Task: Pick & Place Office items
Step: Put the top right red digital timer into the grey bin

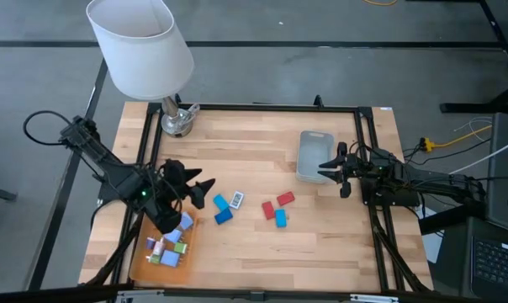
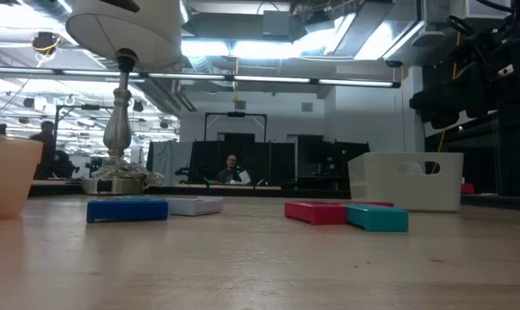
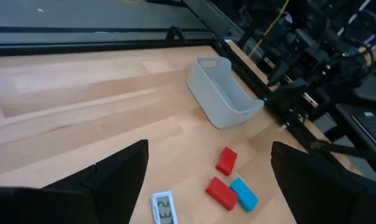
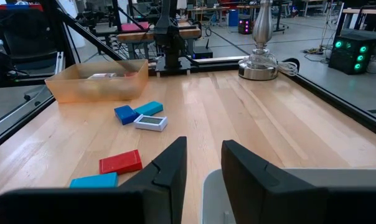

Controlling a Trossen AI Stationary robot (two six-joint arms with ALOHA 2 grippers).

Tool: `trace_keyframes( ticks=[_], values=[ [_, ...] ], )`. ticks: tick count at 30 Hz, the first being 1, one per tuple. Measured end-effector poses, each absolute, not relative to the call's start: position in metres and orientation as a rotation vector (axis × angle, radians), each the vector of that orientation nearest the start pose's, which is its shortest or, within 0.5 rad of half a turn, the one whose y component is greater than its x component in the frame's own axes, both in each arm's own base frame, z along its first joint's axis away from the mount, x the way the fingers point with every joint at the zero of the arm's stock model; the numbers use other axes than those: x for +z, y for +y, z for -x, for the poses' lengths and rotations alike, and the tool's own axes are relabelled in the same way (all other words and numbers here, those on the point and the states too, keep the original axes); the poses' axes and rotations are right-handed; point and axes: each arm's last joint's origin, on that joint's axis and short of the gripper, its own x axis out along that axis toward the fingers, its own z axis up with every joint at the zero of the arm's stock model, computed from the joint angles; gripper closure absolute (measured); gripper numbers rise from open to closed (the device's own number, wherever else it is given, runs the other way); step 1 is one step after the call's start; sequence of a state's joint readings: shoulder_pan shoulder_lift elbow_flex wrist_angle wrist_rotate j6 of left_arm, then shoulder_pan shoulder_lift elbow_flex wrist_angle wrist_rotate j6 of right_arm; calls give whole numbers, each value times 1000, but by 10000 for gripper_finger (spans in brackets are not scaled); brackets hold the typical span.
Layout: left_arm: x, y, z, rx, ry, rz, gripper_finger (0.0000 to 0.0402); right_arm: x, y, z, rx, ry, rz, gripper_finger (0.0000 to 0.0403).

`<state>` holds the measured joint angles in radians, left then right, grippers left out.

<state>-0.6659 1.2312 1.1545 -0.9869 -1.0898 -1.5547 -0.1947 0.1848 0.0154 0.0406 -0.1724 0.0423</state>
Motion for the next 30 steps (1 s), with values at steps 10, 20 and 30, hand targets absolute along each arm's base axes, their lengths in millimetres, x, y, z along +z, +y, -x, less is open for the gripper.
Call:
trace_keyframes(
  ticks=[10,20,30],
  values=[
    [325,-96,-203,832,170,642,75,180,-16,-107,-24,-101,-101,302],
    [324,-76,-212,915,170,639,94,237,-11,-80,66,-759,-109,302],
    [324,-59,-218,995,116,707,96,248,-14,-68,0,-961,-300,302]
  ],
)
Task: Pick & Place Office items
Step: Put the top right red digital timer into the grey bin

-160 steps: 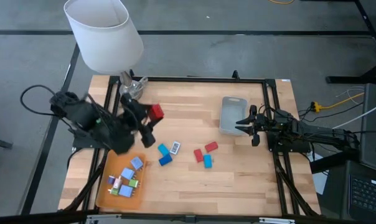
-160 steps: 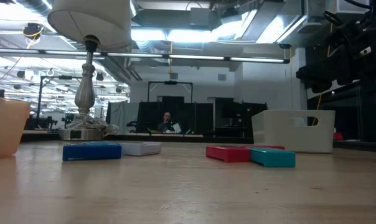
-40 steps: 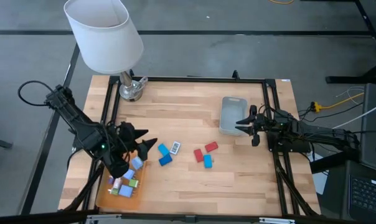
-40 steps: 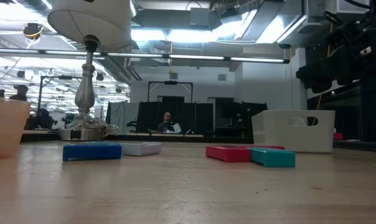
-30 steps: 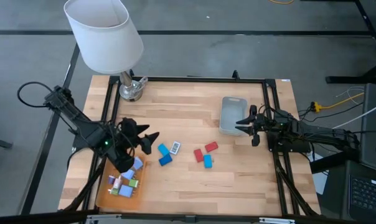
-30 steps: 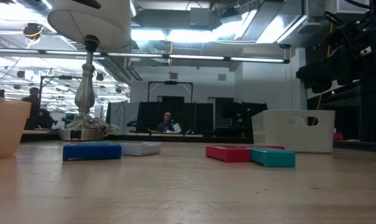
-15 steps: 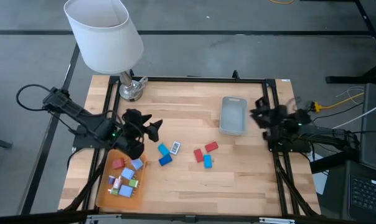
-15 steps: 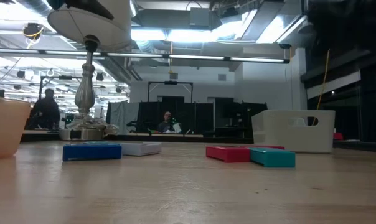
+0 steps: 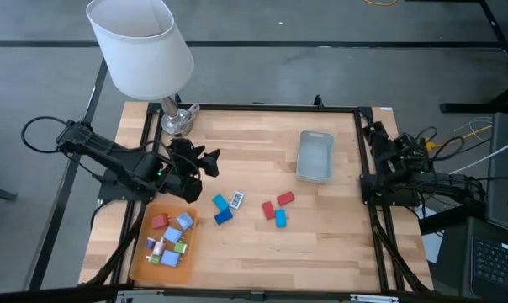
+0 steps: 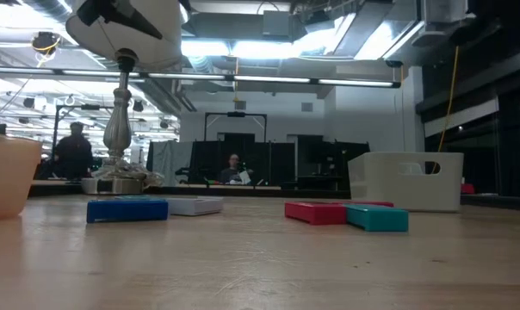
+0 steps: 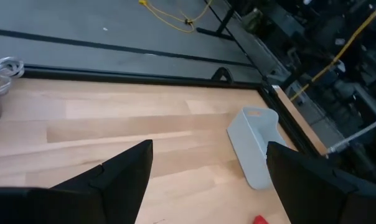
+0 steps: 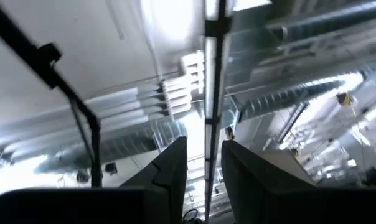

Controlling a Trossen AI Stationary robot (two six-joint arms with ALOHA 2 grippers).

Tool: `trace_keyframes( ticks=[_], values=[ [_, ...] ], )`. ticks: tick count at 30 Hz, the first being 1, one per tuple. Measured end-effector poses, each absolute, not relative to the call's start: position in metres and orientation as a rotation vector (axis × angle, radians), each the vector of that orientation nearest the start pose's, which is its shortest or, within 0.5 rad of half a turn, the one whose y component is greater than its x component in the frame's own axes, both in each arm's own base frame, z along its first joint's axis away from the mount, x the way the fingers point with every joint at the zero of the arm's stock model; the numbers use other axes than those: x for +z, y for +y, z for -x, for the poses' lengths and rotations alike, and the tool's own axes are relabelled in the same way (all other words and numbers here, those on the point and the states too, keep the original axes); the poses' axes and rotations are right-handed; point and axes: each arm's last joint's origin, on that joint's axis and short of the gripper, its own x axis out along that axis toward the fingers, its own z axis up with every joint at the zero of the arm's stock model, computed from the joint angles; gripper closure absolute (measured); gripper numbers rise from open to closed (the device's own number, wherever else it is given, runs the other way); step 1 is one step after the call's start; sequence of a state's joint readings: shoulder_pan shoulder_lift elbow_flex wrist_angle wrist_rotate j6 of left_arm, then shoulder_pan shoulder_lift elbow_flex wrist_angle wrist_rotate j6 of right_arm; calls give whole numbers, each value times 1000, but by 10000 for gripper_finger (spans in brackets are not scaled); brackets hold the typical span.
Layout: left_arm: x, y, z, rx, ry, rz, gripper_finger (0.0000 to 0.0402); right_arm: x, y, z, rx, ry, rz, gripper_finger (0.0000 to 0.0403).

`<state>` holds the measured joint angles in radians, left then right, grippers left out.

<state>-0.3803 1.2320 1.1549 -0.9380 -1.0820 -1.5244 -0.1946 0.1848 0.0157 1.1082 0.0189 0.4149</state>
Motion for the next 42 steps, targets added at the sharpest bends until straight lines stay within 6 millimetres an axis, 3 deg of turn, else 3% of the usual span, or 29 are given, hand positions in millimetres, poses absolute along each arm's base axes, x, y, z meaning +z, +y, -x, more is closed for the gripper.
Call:
trace_keyframes(
  ticks=[8,11,14,18,21,26,32,37,42],
  values=[
    [324,-57,-218,1009,96,740,96,244,-16,-72,0,-922,-449,302],
    [324,-57,-217,1012,106,733,96,247,-19,-70,-101,-970,-477,302],
    [322,-57,-217,1014,111,729,96,245,-23,-70,-164,-1003,-633,302],
    [312,-54,-217,1024,161,716,96,241,-24,-80,-149,-893,-720,302],
    [303,-49,-218,1032,238,734,96,256,-26,-93,-161,-773,-743,302],
    [289,-41,-218,1040,354,671,96,299,-34,-137,-302,-461,-551,302],
    [288,-29,-219,1071,392,558,96,338,-49,-218,-382,-30,-294,302],
    [289,-21,-218,1059,458,517,96,343,-58,-275,-310,211,-207,302],
    [289,-15,-219,1055,498,475,96,334,-60,-305,-191,471,-115,302]
  ],
)
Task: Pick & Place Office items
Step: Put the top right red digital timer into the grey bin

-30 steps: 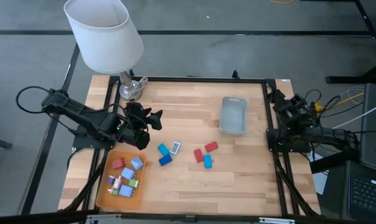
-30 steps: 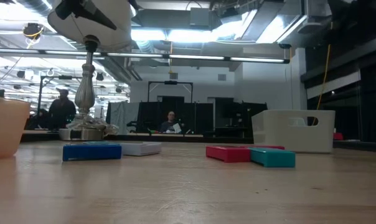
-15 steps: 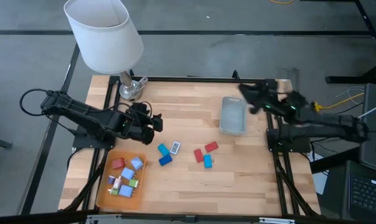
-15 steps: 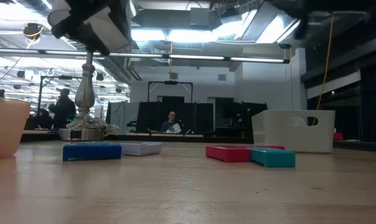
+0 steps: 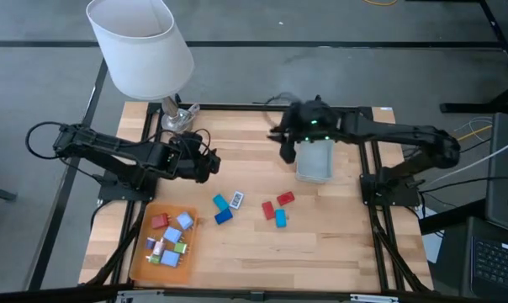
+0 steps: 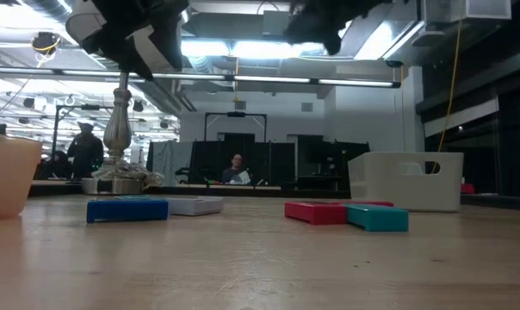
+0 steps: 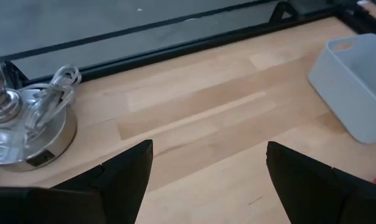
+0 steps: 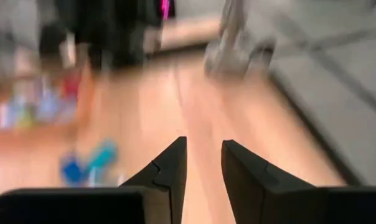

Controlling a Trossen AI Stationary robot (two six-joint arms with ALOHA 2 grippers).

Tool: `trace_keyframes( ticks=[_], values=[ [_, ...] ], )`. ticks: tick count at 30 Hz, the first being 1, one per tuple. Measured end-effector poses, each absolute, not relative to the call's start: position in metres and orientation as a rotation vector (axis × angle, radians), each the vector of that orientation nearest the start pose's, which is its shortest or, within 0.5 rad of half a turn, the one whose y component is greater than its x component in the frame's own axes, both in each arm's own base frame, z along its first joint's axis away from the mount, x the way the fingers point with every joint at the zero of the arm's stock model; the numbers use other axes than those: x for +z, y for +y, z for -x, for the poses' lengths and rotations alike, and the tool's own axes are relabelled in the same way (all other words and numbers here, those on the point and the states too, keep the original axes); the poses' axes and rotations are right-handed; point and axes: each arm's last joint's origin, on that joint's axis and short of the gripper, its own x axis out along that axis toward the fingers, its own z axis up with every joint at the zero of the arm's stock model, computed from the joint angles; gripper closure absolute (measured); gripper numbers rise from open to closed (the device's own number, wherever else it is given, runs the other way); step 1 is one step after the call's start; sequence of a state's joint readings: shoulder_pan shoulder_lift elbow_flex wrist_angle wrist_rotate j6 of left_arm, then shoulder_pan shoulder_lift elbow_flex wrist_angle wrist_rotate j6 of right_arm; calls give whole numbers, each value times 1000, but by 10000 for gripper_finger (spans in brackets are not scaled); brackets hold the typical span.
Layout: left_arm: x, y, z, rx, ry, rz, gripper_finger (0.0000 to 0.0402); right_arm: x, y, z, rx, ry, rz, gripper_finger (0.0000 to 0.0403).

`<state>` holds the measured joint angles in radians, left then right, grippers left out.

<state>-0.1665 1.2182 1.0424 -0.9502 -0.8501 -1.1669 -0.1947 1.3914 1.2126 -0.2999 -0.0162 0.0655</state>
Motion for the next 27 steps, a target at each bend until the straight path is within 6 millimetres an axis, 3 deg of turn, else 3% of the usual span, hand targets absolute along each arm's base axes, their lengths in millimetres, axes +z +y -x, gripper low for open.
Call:
trace_keyframes(
  ticks=[4,9,18,27],
  values=[
    [289,-9,-219,1061,520,449,96,303,-50,-314,-85,748,-73,302],
    [289,-2,-219,1088,522,443,96,270,-33,-321,-15,964,-54,297],
    [289,8,-220,1113,528,470,96,229,-15,-335,-34,1102,-15,274],
    [289,9,-220,1110,539,459,96,218,-13,-338,-14,1147,56,275]
  ],
)
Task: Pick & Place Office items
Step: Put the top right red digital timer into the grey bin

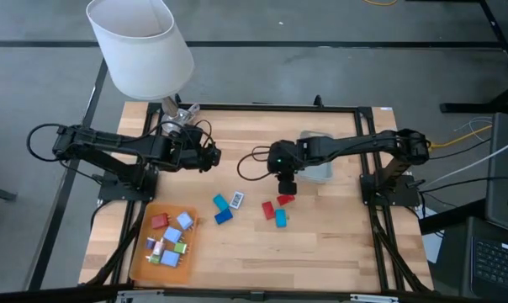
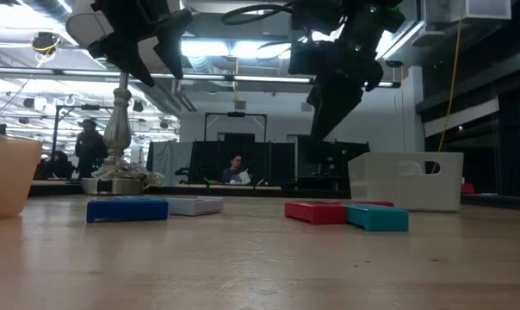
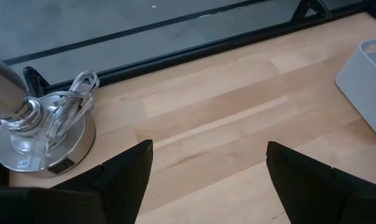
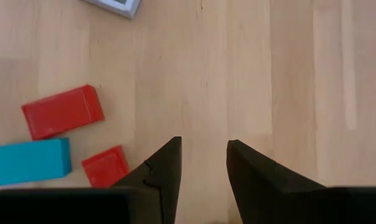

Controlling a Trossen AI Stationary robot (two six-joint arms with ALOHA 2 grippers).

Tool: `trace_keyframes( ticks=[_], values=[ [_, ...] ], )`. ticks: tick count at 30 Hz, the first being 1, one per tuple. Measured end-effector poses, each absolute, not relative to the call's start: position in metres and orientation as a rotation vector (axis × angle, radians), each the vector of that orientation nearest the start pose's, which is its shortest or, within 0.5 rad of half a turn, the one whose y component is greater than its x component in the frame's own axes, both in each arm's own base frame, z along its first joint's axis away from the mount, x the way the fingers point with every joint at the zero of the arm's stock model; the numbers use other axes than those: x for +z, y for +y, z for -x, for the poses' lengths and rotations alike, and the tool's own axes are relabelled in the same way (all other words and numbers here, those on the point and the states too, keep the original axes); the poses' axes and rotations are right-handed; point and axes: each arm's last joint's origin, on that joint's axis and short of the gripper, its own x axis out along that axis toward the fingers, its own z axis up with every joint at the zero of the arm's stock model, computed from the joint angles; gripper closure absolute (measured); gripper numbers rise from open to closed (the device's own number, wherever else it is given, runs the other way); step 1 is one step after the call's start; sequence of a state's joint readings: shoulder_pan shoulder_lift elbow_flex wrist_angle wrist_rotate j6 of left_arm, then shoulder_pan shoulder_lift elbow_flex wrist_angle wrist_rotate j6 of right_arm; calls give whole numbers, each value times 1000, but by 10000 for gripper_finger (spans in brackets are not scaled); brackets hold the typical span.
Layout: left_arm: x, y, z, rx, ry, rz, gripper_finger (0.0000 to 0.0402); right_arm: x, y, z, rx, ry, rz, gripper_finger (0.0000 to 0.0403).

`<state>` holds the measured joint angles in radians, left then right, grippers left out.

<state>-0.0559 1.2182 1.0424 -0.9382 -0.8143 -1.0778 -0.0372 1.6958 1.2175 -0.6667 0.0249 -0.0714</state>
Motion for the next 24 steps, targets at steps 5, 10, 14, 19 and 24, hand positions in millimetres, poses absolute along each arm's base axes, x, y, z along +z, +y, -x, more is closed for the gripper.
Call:
trace_keyframes(
  ticks=[5,10,14,19,24],
  values=[
    [289,9,-220,1113,536,454,96,221,-13,-337,-21,1136,78,275],
    [289,9,-220,1112,537,452,96,221,-12,-338,-57,1125,-92,275],
    [289,9,-220,1110,540,447,96,222,-13,-339,25,1107,-215,275],
    [289,9,-220,1107,545,441,96,220,-15,-339,73,1126,-294,256],
    [289,9,-220,1106,547,441,96,210,-13,-340,163,1175,-313,199]
  ],
)
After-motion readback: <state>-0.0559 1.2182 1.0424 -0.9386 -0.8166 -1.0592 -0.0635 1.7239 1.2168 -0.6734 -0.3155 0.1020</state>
